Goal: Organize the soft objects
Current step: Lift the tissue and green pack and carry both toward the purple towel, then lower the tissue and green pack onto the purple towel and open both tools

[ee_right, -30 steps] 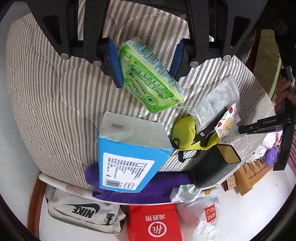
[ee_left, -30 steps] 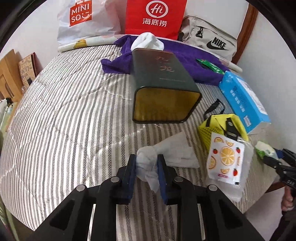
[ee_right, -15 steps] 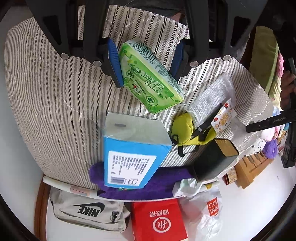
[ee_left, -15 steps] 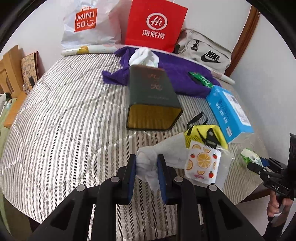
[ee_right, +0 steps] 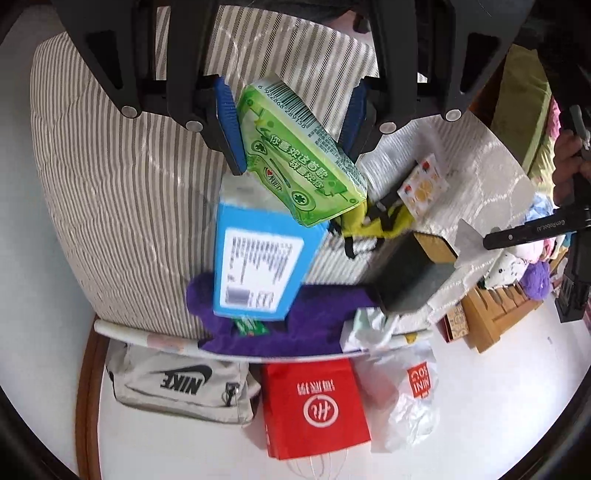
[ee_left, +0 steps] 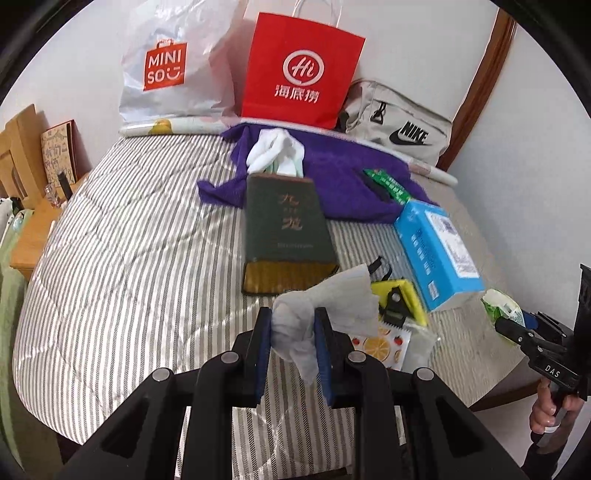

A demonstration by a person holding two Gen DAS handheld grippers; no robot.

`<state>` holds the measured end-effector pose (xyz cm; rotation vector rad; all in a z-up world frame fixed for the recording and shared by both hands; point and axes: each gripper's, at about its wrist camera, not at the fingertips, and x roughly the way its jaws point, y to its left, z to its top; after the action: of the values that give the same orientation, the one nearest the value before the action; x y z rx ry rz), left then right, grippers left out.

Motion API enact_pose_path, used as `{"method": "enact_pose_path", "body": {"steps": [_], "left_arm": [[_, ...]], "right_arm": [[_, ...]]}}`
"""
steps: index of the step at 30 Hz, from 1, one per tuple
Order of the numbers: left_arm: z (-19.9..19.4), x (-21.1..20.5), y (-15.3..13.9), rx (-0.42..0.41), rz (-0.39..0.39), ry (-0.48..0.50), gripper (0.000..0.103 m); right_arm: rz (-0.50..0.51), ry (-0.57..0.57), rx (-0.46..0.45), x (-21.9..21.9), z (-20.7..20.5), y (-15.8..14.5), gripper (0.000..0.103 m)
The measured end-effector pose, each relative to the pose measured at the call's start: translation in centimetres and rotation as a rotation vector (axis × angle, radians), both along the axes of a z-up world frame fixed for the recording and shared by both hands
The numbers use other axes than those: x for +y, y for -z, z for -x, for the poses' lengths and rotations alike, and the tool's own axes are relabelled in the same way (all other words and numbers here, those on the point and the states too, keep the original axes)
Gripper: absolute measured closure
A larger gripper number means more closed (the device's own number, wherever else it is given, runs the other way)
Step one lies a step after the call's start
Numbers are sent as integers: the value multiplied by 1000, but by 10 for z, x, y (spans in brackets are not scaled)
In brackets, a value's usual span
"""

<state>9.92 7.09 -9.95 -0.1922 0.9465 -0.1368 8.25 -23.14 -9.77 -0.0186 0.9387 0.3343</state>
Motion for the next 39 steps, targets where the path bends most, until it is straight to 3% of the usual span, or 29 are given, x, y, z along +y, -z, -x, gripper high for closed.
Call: {"method": "enact_pose_path", "body": {"steps": [5,10,23,39], "left_arm": [[-12,2,-10,3,-8,-11,81],[-29,8,-16,6,31,-14,81],[-84,2,-37,-16,3,-9,81],[-167,-12,-27,39,-2,29,81]], "right_arm": [[3,-15,-44,6,-12,-19,54],[-7,-41,-73,13,-33,-35,54],[-1,-47,-123,22,-98,-59,54],[33,-31,-77,38,-202,-35,54]]}}
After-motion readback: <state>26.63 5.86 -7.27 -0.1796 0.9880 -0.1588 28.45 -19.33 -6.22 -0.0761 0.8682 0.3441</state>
